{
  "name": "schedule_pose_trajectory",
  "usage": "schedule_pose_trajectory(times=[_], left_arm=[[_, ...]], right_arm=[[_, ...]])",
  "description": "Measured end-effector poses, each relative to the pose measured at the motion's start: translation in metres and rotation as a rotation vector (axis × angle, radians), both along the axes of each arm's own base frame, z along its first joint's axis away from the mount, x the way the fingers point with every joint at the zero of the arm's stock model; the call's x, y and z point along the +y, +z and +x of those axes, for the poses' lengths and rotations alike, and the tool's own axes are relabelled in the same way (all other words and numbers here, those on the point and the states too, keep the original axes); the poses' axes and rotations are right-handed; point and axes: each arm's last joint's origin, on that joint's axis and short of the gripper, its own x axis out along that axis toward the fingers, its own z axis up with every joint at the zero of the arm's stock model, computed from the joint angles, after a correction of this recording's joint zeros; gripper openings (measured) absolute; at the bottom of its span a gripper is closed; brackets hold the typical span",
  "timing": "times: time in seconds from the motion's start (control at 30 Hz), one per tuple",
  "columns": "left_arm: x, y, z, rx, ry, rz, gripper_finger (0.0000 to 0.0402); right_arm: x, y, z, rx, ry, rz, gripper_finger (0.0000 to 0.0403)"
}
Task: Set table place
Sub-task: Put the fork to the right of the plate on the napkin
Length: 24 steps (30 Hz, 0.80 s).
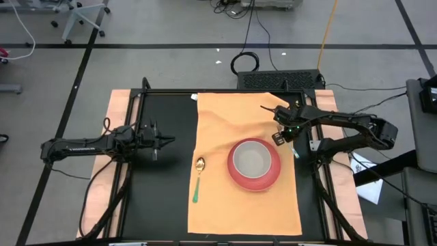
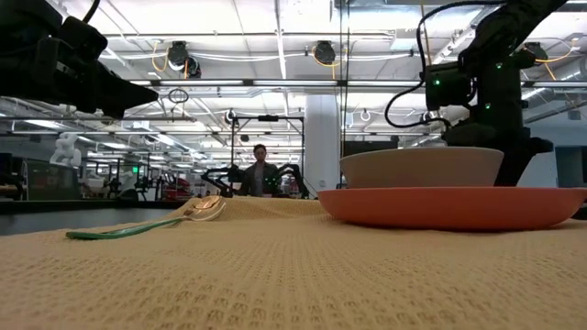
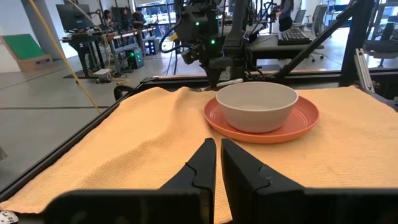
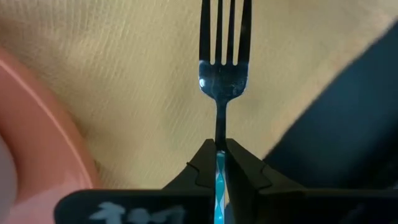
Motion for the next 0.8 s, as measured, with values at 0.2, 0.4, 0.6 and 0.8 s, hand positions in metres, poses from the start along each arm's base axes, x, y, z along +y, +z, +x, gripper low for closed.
schedule_pose_trajectory(times=[0.2,0.4,0.6,0.8], left_arm=[[0.0,0.0,0.0,0.0,0.0,0.0,0.0031],[0.0,0.0,0.0,0.0,0.0,0.0,0.0031],[0.0,0.001,0.0,-0.005,0.0,0.001,0.0031],[0.0,0.001,0.0,-0.011,0.001,-0.007,0.0031]], right_arm=[[0.006,0.018,-0.009,-0.101,-0.048,-0.051,0.0003],[0.013,0.034,-0.022,-0.183,-0.106,-0.083,0.0002],[0.019,0.039,-0.021,-0.236,-0.114,-0.096,0.0002],[0.029,0.041,-0.008,-0.312,-0.094,-0.093,0.0002]])
